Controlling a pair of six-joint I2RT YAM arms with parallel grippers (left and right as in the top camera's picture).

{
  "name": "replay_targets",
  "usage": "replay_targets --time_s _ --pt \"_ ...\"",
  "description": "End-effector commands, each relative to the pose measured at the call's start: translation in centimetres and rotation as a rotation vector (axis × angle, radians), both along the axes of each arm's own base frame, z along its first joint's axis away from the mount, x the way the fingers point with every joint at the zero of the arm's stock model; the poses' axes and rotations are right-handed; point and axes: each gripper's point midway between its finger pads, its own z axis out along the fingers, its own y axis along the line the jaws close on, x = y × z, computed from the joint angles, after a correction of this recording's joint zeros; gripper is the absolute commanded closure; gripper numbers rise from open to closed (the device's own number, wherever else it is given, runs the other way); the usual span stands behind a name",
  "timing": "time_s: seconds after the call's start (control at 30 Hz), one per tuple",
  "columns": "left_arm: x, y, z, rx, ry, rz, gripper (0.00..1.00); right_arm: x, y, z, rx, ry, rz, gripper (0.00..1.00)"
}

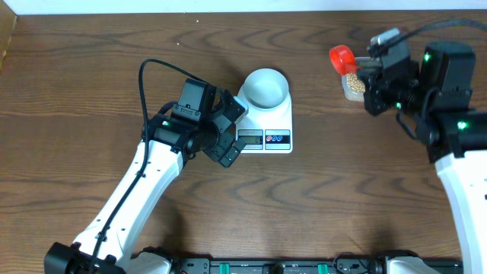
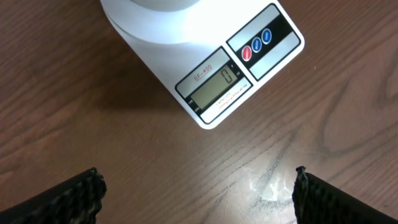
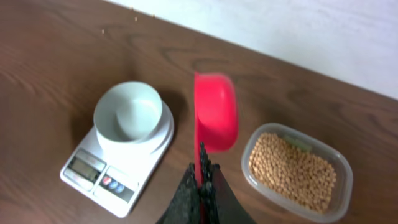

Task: Scoop item into bowl and weigh 50g on scale
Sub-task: 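Move the red scoop with the right gripper over the soybean tub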

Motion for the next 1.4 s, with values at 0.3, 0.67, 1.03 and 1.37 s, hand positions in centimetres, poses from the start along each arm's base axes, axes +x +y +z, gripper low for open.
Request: replay_targets --time_s 0.3,0.67,1.03,1.37 --pt "0.4 -0.4 1.4 -0.022 -0.032 -0.015 0.02 6.5 -2.2 0.4 -0.095 -0.001 0.013 0.99" --pt "0.4 -0.4 1.4 -0.022 -0.032 -0.015 0.02 6.6 -7.3 -1.8 -0.134 0.118 -0.206 0.99" --pt "0.4 -0.4 1.4 -0.022 -0.032 -0.015 0.02 8.0 -4.6 -3.8 -0.125 0.252 -0.199 0.99" --pt "0.4 -0.4 1.4 -0.022 -0.032 -0.015 0.02 9.4 -7.9 -5.6 -0.221 0.27 -0.372 0.99"
